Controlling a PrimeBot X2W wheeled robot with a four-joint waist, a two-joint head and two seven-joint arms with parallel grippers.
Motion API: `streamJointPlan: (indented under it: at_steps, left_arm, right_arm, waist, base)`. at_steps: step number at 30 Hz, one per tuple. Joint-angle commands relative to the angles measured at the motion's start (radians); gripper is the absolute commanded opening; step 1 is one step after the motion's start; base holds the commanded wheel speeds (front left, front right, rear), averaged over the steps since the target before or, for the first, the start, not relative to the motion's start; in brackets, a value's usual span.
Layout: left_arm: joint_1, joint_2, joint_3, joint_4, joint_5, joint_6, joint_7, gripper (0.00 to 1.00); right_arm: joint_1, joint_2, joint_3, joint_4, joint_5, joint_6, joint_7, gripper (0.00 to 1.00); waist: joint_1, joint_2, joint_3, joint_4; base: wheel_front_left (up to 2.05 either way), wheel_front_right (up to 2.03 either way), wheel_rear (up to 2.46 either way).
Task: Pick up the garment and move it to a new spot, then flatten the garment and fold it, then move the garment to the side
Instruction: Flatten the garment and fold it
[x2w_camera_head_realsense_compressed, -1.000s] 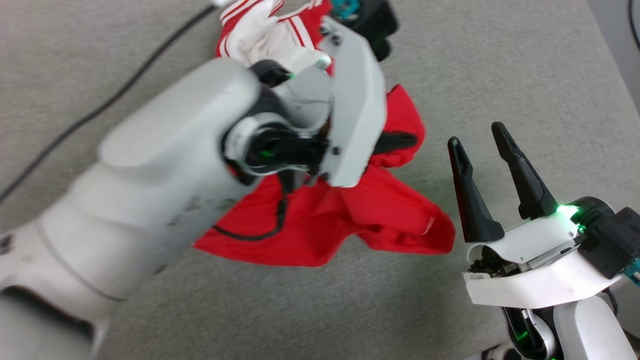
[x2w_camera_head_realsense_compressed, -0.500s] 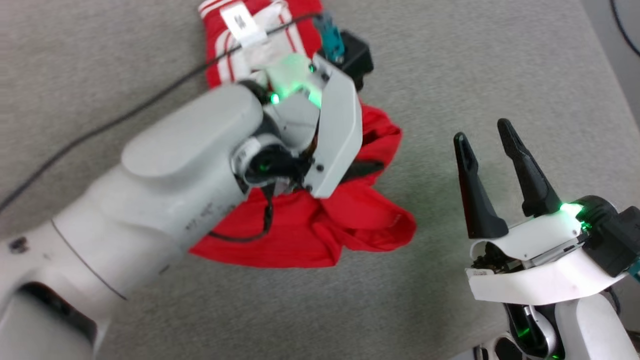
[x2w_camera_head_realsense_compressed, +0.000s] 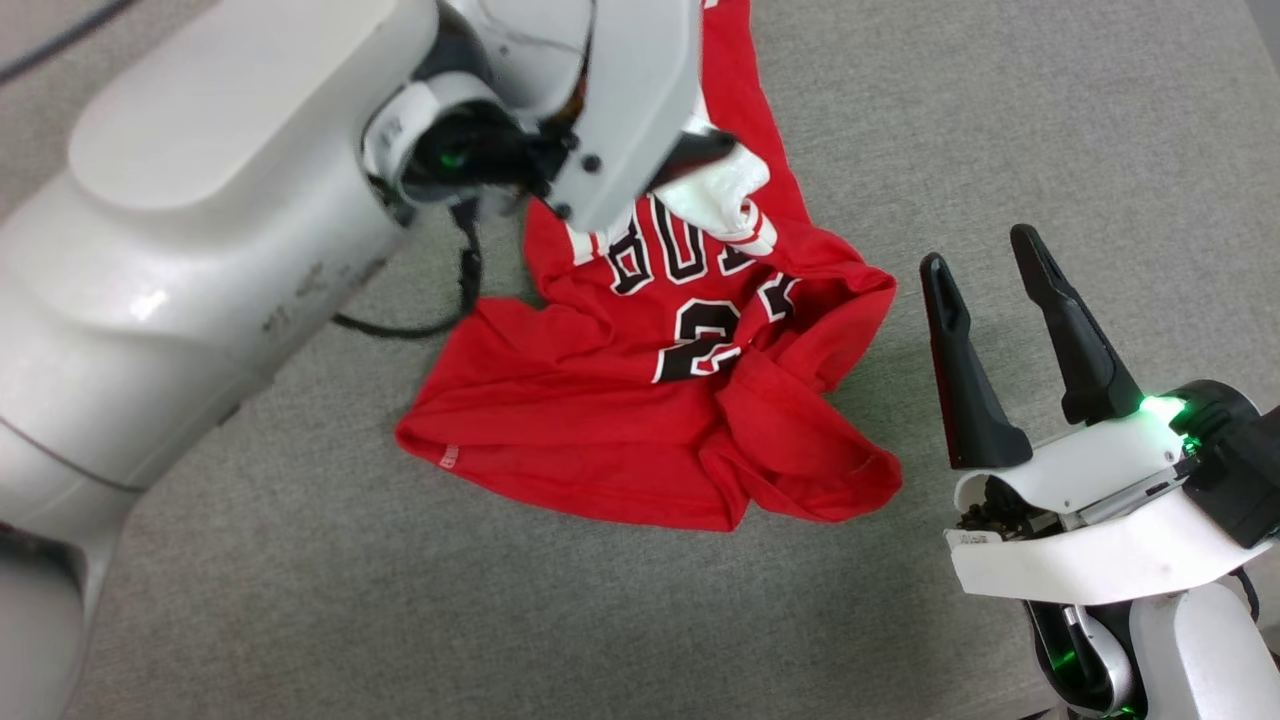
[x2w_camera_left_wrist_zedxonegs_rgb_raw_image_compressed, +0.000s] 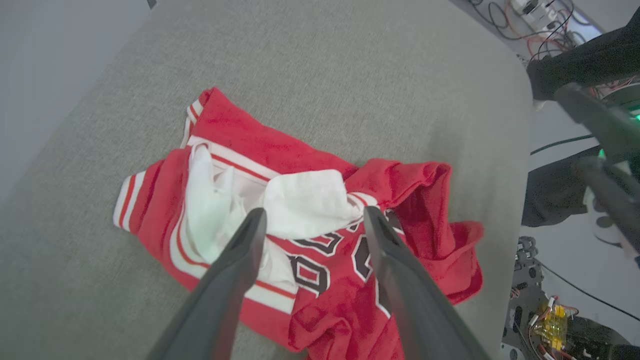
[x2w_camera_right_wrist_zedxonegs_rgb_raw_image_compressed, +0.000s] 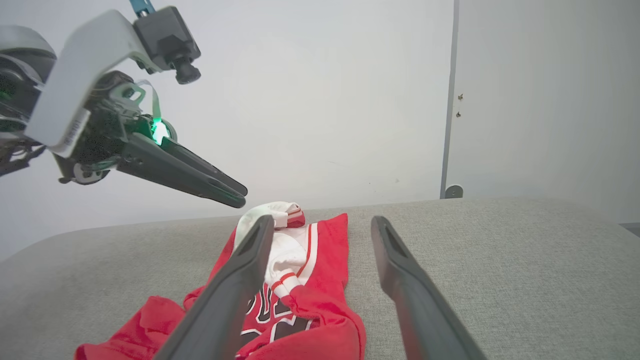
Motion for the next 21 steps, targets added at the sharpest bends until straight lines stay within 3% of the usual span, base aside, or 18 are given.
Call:
streamJointPlan:
  at_steps: [1,5,19,20,21]
  left_arm:
    - [-0.013,-0.003,-0.019,0.032,0.020,0.004,0.017,1.00]
    - [-0.021,-0.020,-0.043,0.110,0.035,0.006,0.042,1.00]
    - [-0.032,0.030,-0.102,0.217,0.084,-0.004,0.012,1.00]
    - [-0.032,0.031,-0.105,0.220,0.085,-0.004,0.010,0.99]
    - [-0.031,0.031,-0.108,0.223,0.083,-0.005,0.008,0.90]
  right_arm:
    - [0.007,-0.004,0.002,-0.002,0.004,0.000,0.000,1.00]
    - [0.009,0.000,0.010,0.000,0.009,0.000,-0.007,1.00]
    - [0.009,0.015,0.023,0.023,0.021,0.000,-0.032,1.00]
    - [0.005,0.016,0.025,0.025,0.020,0.000,-0.032,1.00]
    - [0.002,0.016,0.027,0.026,0.020,0.000,-0.032,1.00]
  waist:
    - [0.0000,-0.0001,0.001,-0.007]
    - [0.0000,-0.0001,0.009,-0.028]
    - [0.0000,-0.0001,0.027,-0.062]
    - [0.0000,-0.0001,0.027,-0.062]
    - [0.0000,-0.0001,0.027,-0.062]
  base:
    - [0.00,0.00,0.00]
    - [0.00,0.00,0.00]
    - [0.00,0.00,0.00]
    - [0.00,0.00,0.00]
    - [0.00,0.00,0.00]
